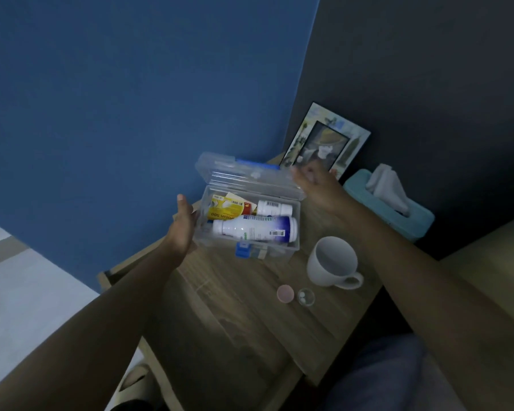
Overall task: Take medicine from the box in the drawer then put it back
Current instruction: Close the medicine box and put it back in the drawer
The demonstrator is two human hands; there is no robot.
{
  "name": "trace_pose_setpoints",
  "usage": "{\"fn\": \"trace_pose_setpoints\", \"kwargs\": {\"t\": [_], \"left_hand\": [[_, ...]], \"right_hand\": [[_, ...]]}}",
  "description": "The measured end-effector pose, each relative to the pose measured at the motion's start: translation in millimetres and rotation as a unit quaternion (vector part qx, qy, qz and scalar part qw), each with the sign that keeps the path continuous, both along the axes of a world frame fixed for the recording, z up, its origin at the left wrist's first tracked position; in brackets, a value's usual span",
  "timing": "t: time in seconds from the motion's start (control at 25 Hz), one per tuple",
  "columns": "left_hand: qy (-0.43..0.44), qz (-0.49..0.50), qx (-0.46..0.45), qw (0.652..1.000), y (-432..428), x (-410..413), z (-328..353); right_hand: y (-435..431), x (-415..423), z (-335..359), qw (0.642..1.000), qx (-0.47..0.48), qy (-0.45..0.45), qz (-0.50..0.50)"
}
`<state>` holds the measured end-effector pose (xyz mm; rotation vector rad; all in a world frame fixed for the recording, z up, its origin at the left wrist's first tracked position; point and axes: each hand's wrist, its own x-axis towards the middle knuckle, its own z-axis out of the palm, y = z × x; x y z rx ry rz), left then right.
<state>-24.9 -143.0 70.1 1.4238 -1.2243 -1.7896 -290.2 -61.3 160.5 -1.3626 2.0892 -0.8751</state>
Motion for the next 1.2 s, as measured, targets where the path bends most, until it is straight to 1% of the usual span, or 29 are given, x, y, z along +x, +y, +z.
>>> {"fn": "trace_pose_setpoints", "kwargs": {"t": [0.12, 0.16, 0.24, 0.28, 0.36, 0.4, 0.44, 0.56, 0.64, 0.76, 0.8, 0.84, 0.92, 0.96, 1.0, 1.04, 1.12, 1.2], "left_hand": [[0.029, -0.006, -0.009, 1.000, -1, -1, 2], [0.043, -0.010, -0.013, 0.999, -1, -1, 2], [0.060, -0.024, -0.010, 0.998, -2, -2, 1], [0.053, -0.029, -0.010, 0.998, -2, -1, 1], [0.010, -0.022, -0.019, 1.000, -2, -1, -1], [-0.013, -0.018, -0.029, 0.999, -2, 0, -2], [-0.028, -0.020, -0.046, 0.998, -2, 1, -2], [-0.061, -0.039, -0.116, 0.991, -1, 3, -5], [-0.100, -0.052, -0.163, 0.980, 0, 4, -5], [-0.150, -0.067, -0.200, 0.966, 5, 4, 1], [-0.166, -0.047, -0.210, 0.962, 11, 3, 3], [-0.176, 0.005, -0.212, 0.961, 19, 2, 3], [-0.175, 0.136, -0.178, 0.959, 42, 1, -4], [-0.181, 0.159, -0.157, 0.958, 56, 1, -11], [-0.190, 0.138, -0.140, 0.962, 71, 1, -16], [-0.181, 0.090, -0.124, 0.971, 82, -1, -21], [-0.121, 0.004, -0.079, 0.990, 95, -11, -30], [-0.027, -0.014, 0.005, 1.000, 97, -23, -32]], "right_hand": [[23, 10, -13, 0.985, -0.016, 0.135, 0.110], [29, 15, -20, 0.976, -0.003, 0.171, 0.135], [39, 30, -35, 0.962, 0.055, 0.219, 0.152], [42, 37, -44, 0.950, 0.091, 0.253, 0.161], [47, 46, -57, 0.909, 0.143, 0.346, 0.182], [49, 48, -61, 0.894, 0.154, 0.378, 0.184], [50, 50, -63, 0.888, 0.154, 0.395, 0.178], [54, 55, -63, 0.898, 0.101, 0.395, 0.166], [52, 59, -62, 0.895, 0.077, 0.395, 0.191], [44, 63, -60, 0.895, 0.100, 0.373, 0.222], [43, 64, -60, 0.900, 0.108, 0.359, 0.224], [42, 63, -60, 0.902, 0.109, 0.352, 0.226], [44, 62, -63, 0.901, 0.103, 0.353, 0.229], [44, 62, -64, 0.902, 0.099, 0.353, 0.229], [45, 62, -65, 0.903, 0.097, 0.350, 0.228], [44, 62, -66, 0.905, 0.095, 0.347, 0.226], [44, 63, -65, 0.906, 0.094, 0.344, 0.226], [43, 62, -64, 0.904, 0.097, 0.347, 0.229]]}}
